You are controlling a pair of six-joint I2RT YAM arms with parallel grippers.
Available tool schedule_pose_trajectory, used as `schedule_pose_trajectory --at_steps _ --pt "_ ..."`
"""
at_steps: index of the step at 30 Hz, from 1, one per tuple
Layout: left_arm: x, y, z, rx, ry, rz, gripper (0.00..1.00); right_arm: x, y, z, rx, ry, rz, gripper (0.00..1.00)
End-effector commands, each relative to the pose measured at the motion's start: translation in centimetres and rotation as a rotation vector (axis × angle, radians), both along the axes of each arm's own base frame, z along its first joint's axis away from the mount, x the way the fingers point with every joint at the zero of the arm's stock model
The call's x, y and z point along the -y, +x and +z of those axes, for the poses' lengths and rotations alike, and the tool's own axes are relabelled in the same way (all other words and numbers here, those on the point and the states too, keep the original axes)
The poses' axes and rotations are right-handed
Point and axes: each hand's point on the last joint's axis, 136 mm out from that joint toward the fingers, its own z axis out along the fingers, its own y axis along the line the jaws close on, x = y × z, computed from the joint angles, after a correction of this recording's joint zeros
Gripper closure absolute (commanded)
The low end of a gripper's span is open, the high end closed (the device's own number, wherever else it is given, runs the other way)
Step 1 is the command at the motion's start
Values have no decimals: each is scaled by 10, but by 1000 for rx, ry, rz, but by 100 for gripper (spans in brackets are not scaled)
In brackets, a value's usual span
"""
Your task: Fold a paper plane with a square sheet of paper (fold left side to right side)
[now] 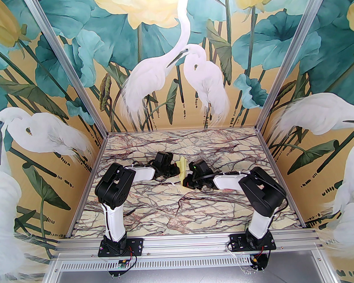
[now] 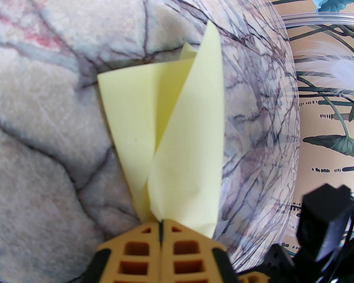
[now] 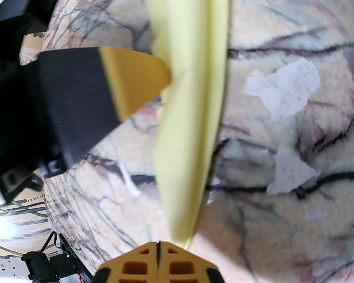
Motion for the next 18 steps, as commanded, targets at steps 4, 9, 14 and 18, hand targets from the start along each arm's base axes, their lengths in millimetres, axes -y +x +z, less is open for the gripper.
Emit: schedule_pose_trajectory --at_steps 4,9,14,18 --pt "-2 -1 -12 -36 13 2 96 0 0 -12 -32 19 -14 100" --pt "-3 -1 -12 -38 12 4 96 1 -2 -22 -52 12 -15 99" --pt "-3 -1 -9 -33 15 3 96 9 -4 -34 -83 -58 -24 100" --pt "-3 3 0 -13 27 0 96 18 -8 -42 -98 -112 -34 100"
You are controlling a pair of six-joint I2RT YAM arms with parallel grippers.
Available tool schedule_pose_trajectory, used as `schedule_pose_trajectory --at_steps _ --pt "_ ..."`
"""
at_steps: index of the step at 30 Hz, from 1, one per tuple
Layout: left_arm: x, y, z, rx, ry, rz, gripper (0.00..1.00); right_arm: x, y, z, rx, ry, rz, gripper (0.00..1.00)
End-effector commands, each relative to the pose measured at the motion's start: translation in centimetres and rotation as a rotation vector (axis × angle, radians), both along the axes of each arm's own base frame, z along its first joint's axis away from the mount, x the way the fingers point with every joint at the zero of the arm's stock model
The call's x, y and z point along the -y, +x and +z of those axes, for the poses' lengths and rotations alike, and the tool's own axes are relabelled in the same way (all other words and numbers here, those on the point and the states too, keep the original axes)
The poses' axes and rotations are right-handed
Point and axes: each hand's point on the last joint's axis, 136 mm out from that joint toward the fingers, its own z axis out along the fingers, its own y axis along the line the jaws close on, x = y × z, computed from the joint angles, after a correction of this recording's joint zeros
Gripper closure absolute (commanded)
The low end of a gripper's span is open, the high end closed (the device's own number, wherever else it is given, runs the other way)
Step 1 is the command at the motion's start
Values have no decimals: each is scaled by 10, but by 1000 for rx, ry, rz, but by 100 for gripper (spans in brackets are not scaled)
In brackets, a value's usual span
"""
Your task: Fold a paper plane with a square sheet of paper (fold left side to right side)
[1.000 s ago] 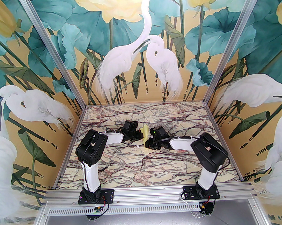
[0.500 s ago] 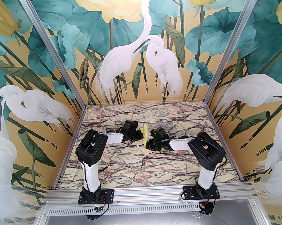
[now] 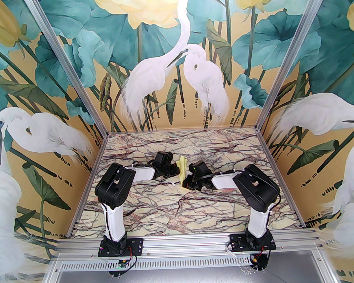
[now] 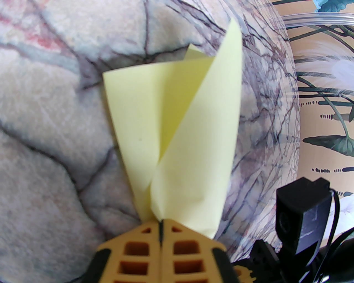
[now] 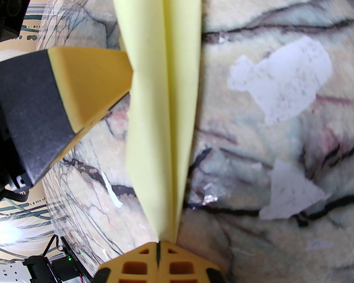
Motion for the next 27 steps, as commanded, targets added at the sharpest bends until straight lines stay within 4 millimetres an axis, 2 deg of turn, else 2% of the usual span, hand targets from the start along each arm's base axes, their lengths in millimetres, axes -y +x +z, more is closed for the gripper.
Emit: schedule_pose_trajectory --at_steps 1,12,23,27 --pt "-4 4 1 -4 30 3 96 21 -10 -31 -66 -126 -23 100" --pt "-6 15 13 30 78 -2 99 24 -13 -37 -88 -146 -23 100" --pt "-7 17 -2 2 104 -4 99 23 -12 -35 -82 -139 -19 100" --pt "-7 16 -9 -12 108 -4 99 20 -9 -27 -60 -124 -16 100"
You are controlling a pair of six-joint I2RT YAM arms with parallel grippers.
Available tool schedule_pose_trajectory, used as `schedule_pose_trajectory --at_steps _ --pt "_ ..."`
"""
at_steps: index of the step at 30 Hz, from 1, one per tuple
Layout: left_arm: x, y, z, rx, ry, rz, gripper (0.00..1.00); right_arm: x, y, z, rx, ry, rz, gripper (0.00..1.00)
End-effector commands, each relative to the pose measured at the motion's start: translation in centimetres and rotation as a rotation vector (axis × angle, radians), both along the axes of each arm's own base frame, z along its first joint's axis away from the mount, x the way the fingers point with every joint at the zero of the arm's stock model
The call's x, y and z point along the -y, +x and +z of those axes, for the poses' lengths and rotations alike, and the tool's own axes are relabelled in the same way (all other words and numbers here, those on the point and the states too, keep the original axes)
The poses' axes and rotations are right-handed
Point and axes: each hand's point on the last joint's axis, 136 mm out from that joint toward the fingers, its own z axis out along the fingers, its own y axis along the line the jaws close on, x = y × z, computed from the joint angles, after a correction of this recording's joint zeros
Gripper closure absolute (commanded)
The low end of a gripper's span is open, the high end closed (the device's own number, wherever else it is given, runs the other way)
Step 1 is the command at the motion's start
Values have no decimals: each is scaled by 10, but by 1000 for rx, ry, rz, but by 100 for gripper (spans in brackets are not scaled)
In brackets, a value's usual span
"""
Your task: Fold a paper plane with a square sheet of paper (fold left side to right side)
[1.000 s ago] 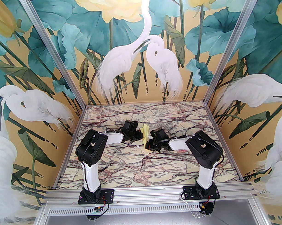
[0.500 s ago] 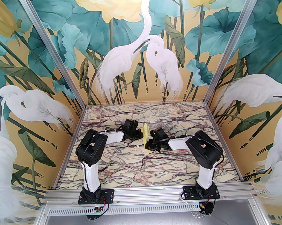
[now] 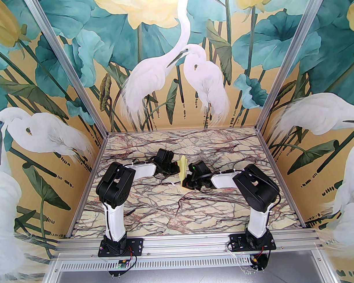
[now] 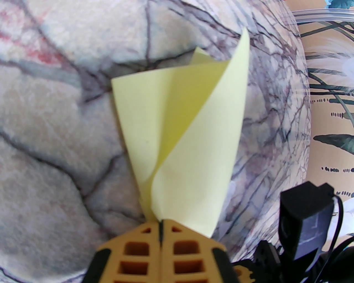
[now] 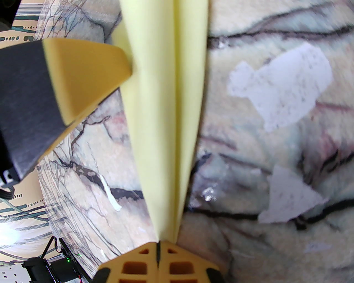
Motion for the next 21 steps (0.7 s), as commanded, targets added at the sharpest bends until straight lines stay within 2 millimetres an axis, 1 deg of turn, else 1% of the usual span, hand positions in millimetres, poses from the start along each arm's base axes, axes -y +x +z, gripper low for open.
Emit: schedule_pose_trajectory --at_steps 1,7,8,10,13,17,19,21 --pt "-4 9 -11 12 33 14 99 19 -10 -23 -50 -103 -14 100" --pt "-5 8 -17 5 37 15 98 12 -6 -6 -14 -73 7 100" --pt "-5 7 -18 3 41 14 98 11 -5 -4 -9 -68 12 98" --pt "-6 6 -21 -2 46 17 98 9 -3 4 5 -60 17 97" --pt "-7 4 -26 -12 52 17 99 5 6 24 52 -49 20 95" --pt "-6 3 -26 -13 52 13 99 -1 20 44 96 -28 29 96" --pt "-5 3 -26 -11 50 11 99 -3 28 47 97 -22 22 97" --pt "-5 3 -25 -11 49 12 99 -5 37 44 93 -25 23 98"
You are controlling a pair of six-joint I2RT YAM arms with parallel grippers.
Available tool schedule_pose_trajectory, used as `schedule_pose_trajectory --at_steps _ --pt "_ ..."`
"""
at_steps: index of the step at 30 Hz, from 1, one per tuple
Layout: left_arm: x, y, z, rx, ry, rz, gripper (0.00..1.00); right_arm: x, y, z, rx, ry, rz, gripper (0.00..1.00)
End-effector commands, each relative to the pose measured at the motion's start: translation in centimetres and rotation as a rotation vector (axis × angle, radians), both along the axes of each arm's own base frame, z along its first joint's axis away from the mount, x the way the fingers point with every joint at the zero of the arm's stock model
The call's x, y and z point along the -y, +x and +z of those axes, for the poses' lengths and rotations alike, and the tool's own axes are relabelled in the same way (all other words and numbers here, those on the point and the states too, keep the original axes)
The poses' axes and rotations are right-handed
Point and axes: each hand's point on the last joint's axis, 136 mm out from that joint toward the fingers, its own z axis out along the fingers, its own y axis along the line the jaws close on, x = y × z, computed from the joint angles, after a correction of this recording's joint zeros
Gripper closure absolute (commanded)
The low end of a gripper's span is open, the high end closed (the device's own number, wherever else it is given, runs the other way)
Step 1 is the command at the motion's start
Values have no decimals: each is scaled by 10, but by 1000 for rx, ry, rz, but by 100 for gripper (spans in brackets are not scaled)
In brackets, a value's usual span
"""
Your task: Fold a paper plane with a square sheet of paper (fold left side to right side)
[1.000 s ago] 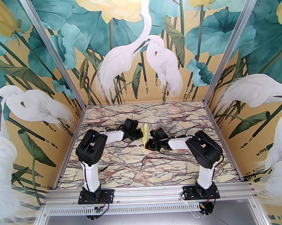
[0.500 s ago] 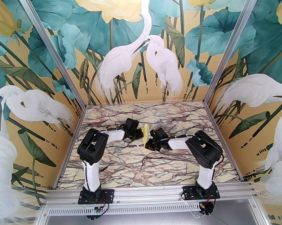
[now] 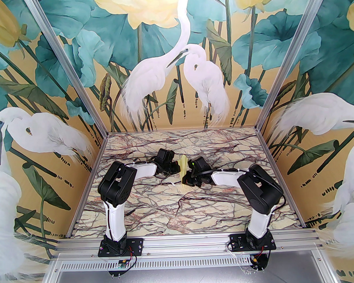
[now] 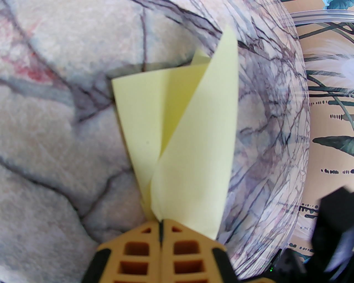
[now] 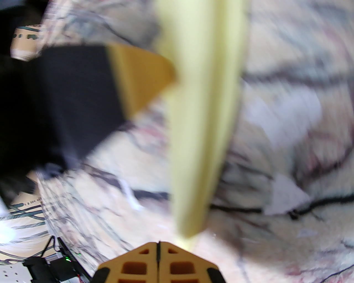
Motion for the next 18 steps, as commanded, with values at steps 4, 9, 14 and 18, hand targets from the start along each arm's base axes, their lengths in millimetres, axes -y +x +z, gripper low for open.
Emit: schedule_pose_trajectory --at_steps 4,9,14,18 --pt "-7 -5 -23 -35 62 10 98 -1 27 -8 5 -26 -3 99" --pt "-7 -5 -23 -34 61 8 99 7 37 -29 -18 -74 -26 100" --pt "-6 -5 -22 -35 60 7 99 18 29 -48 -46 -124 -40 100" --pt "-5 -6 -22 -34 58 4 99 26 22 -57 -66 -156 -57 100"
